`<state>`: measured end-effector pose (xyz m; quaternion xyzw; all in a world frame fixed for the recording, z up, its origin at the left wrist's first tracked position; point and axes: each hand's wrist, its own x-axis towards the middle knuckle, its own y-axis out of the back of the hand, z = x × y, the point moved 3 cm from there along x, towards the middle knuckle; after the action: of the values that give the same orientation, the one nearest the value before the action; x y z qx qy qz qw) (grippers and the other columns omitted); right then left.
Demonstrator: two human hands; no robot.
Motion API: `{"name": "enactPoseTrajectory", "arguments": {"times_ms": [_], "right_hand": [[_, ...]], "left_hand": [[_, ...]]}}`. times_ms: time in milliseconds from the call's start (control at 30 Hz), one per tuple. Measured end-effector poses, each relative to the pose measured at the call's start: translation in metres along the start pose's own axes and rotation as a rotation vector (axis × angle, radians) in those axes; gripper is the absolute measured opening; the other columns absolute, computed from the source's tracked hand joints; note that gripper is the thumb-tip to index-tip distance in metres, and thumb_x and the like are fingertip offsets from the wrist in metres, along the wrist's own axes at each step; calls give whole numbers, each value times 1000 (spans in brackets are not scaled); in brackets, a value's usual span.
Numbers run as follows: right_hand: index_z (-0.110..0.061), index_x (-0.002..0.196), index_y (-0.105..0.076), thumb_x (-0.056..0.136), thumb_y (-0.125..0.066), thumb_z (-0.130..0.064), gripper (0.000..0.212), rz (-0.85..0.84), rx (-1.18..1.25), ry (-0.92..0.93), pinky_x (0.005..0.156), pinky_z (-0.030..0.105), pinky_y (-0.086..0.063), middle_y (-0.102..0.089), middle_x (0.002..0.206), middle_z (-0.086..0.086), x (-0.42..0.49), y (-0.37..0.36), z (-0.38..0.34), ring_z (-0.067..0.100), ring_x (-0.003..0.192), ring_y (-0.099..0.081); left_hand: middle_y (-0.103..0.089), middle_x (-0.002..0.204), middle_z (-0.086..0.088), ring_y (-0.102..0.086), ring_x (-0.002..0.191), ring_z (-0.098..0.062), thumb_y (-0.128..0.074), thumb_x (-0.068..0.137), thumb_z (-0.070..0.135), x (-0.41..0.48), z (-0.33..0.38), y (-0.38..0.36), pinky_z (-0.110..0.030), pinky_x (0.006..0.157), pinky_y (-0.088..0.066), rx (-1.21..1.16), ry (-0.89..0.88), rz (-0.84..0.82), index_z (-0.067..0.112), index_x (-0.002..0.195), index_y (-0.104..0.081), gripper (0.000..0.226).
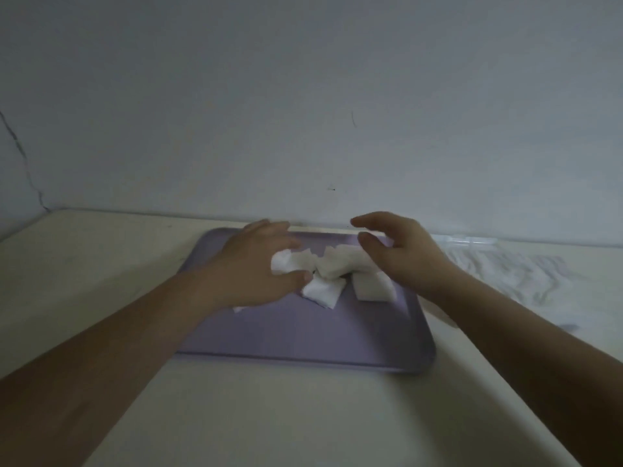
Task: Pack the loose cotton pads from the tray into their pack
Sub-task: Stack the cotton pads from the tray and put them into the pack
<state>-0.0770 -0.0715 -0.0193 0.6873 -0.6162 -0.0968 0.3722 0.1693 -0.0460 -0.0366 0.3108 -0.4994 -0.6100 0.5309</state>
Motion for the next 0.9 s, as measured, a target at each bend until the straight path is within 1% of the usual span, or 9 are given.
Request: {"name": "enactPoseTrajectory", "arguments": {"times_ms": [100, 167, 267, 400, 567, 633, 733, 833, 900], "right_hand": [[-25, 100, -78, 90, -68, -29, 15, 34, -249, -76, 87, 27, -53, -77, 98, -5, -19, 1, 4, 16, 94, -71], [-22, 90, -78, 85, -70, -41, 21, -34, -380, -101, 78, 29, -52, -74, 89, 1, -37, -10, 9, 22, 86, -69], [-18, 82, -72, 76, -73, -55, 38, -59, -478, 10, 71, 35, -51, -67, 87, 7, -47, -24, 15, 29, 84, -65], [-19, 98, -74, 78, -71, -52, 39, -75, -506, 4, 71, 31, -46, -74, 98, 10, -36, -22, 20, 31, 93, -67], [-24, 120, -66, 91, -56, -36, 33, -237, -657, -36, 86, 32, -51, -71, 119, 8, -21, -27, 19, 34, 109, -65], [-26, 125, -62, 95, -55, -34, 32, -328, -701, -29, 86, 31, -48, -67, 124, 7, -18, -28, 15, 33, 113, -63], [-25, 126, -59, 99, -47, -25, 30, -269, -731, 76, 81, 35, -50, -65, 119, 8, -18, -25, 16, 34, 109, -63], [-25, 121, -61, 94, -48, -20, 30, -224, -698, 59, 77, 34, -50, -68, 111, 4, -20, -19, 20, 32, 106, -65], [-18, 108, -63, 94, -50, -19, 19, -142, -600, 7, 69, 30, -38, -68, 98, 4, -21, -12, 17, 32, 100, -65]], "left_hand": [[-65, 135, 5, -57, 128, -17, -75, 84, 44, 8, 20, -5, -20, 102, -39, -83, -72, 107, 24, 128, -67, 49], [-69, 129, 6, -63, 120, -16, -73, 84, 43, 13, 33, -20, -24, 99, -46, -73, -60, 42, 27, 128, -67, 47], [-72, 119, 8, -66, 110, -16, -70, 85, 44, 21, 49, -33, -27, 87, -48, -79, -5, -7, 30, 121, -69, 38], [-72, 96, 4, -68, 96, -22, -65, 74, 36, 36, 63, -33, -29, 72, -48, -3, 90, 28, 26, 87, -66, 16], [-73, 106, -3, -66, 102, -30, -59, 81, 23, 47, 57, -36, -34, 79, -52, -9, 124, 44, 26, 92, -67, 13], [-71, 91, -3, -65, 89, -29, -57, 83, 25, 45, 49, -28, -32, 70, -48, -109, 138, 149, 21, 80, -62, 6], [-57, 64, -2, -52, 61, -17, -65, 78, 32, 29, 45, -16, -32, 59, -43, -468, 167, 268, 9, 72, -59, 24], [-72, 84, -17, -68, 76, -35, -69, 70, 33, 7, 47, -13, -48, 75, -60, -816, 207, 266, 12, 88, -72, 27], [-76, 90, -19, -70, 77, -42, -71, 77, 17, -6, 48, -15, -52, 77, -61, -968, 252, 241, 14, 93, -77, 18]]}}
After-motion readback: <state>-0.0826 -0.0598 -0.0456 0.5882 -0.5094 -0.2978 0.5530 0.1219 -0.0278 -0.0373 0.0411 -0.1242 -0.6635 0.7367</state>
